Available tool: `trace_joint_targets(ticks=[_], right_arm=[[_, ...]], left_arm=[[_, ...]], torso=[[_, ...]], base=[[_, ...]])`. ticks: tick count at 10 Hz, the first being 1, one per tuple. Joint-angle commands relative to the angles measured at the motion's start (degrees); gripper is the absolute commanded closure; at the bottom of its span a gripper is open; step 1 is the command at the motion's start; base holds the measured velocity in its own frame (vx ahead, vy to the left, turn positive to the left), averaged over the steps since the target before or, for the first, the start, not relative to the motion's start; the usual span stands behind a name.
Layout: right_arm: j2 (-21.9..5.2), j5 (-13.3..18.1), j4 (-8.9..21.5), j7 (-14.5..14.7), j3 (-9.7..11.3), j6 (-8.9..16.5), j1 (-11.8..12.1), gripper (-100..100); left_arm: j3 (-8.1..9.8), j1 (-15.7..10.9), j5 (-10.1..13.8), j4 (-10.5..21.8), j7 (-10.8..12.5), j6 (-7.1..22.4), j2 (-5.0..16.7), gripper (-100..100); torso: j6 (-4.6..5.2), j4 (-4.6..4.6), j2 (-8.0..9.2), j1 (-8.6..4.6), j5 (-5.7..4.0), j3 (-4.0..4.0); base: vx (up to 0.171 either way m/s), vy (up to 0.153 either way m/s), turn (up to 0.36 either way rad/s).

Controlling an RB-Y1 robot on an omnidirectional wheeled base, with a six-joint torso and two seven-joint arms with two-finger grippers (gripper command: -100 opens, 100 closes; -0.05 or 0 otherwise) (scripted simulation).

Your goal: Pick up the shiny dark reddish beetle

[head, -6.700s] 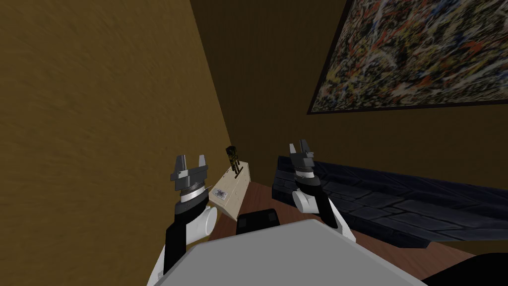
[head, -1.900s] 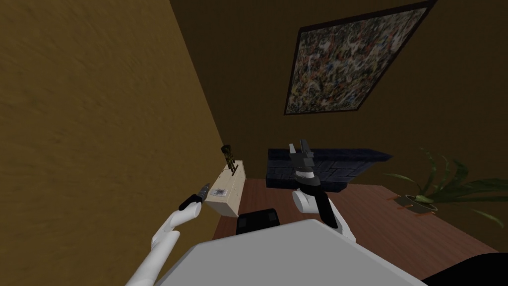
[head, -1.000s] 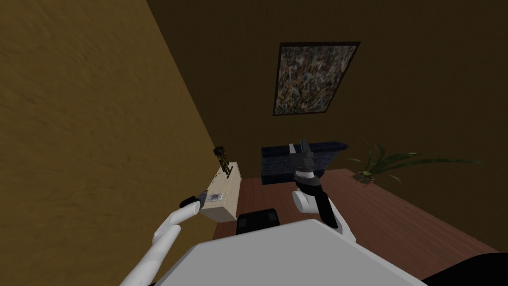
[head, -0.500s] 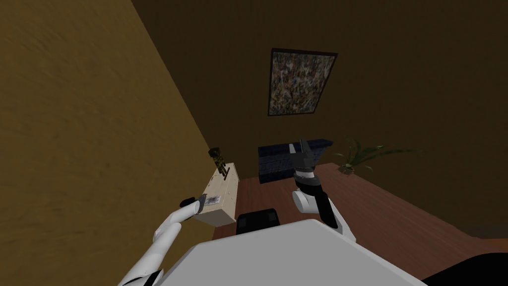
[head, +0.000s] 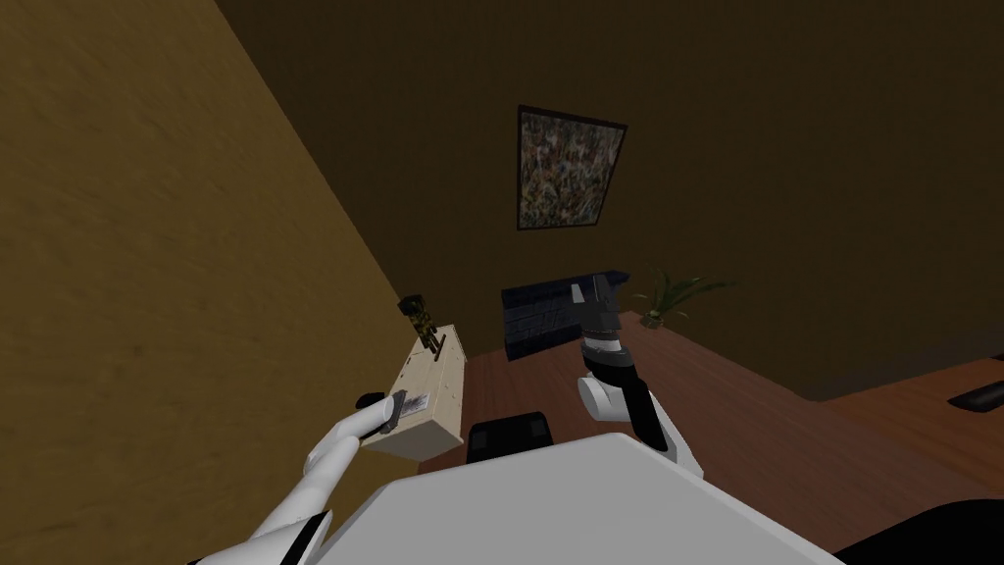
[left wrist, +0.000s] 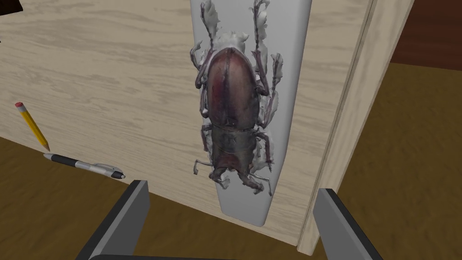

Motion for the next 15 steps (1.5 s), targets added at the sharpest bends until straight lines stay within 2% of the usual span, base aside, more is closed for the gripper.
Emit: trace_joint_targets(ticks=[1, 3, 4, 5, 6, 8, 9, 10, 14, 15], right_arm=[[0.0, 0.0, 0.0, 0.0, 0.0, 0.0, 0.0, 0], [0.0, 0.0, 0.0, 0.0, 0.0, 0.0, 0.0, 0], [0.0, 0.0, 0.0, 0.0, 0.0, 0.0, 0.0, 0], [0.0, 0.0, 0.0, 0.0, 0.0, 0.0, 0.01, 0], [0.0, 0.0, 0.0, 0.0, 0.0, 0.0, 0.01, 0], [-0.01, 0.0, 0.0, 0.0, -0.01, 0.0, 0.01, 0], [-0.01, 0.0, 0.0, 0.0, -0.01, 0.0, 0.01, 0], [0.0, 0.0, 0.0, 0.0, -0.01, 0.0, 0.01, 0], [0.0, 0.0, 0.0, 0.0, 0.0, 0.0, 0.01, 0], [0.0, 0.0, 0.0, 0.0, 0.0, 0.0, 0.01, 0]], left_arm=[[-0.15, -0.96, 0.58, 2.11, -0.15, 0.62, 0.31, -100], [-0.28, -1.6, 0.85, 3.49, -0.08, 1.12, 0.45, -100], [-0.23, -1.26, 0.65, 2.71, 0.1, 1.15, 0.39, -100], [-0.23, -1.32, 0.69, 2.86, 0.05, 1.15, 0.4, 0], [-0.37, -1.22, -0.3, 4.05, 0.63, -0.56, -0.7, -100], [-0.54, -1.1, -1.52, 5.55, 1.35, -2.7, -2.08, -100], [-0.48, -1.08, -1.24, 4.76, 1.15, -1.7, -1.62, -100], [-0.49, -1.04, -1.37, 4.76, 1.36, -1.87, -1.7, 100], [-0.46, -1.1, -1.31, 4.71, 1.38, -1.94, -1.7, 100], [-0.45, -1.11, -1.31, 4.7, 1.39, -1.95, -1.7, 0]], torso=[[0.0, 0.0, 0.0, 0.0, 0.0, 0.0], [-0.01, 0.0, 0.0, 0.01, 0.0, 0.0], [-0.02, -0.01, -0.02, 0.02, 0.0, -0.01], [-0.04, -0.01, -0.05, -0.01, 0.0, -0.03], [-0.03, -0.02, -0.07, -0.03, -0.01, -0.04], [-0.03, -0.05, -0.22, 0.18, 0.04, -0.13], [-0.03, -0.06, -0.26, 0.21, 0.05, -0.15], [-0.03, -0.05, -0.2, 0.1, 0.02, -0.12], [-0.03, -0.08, -0.14, -0.06, -0.03, -0.11], [-0.03, -0.09, -0.15, -0.06, -0.03, -0.11]], base=[[-0.022, 0.014, -0.201], [-0.021, 0.017, -0.12], [-0.007, 0.008, -0.01], [0.0, 0.0, 0.0], [0.022, 0.04, -0.015], [0.046, 0.068, -0.019], [0.022, 0.031, -0.007], [0.003, 0.006, 0.004], [0.0, 0.0, 0.0], [0.0, 0.0, 0.0]])
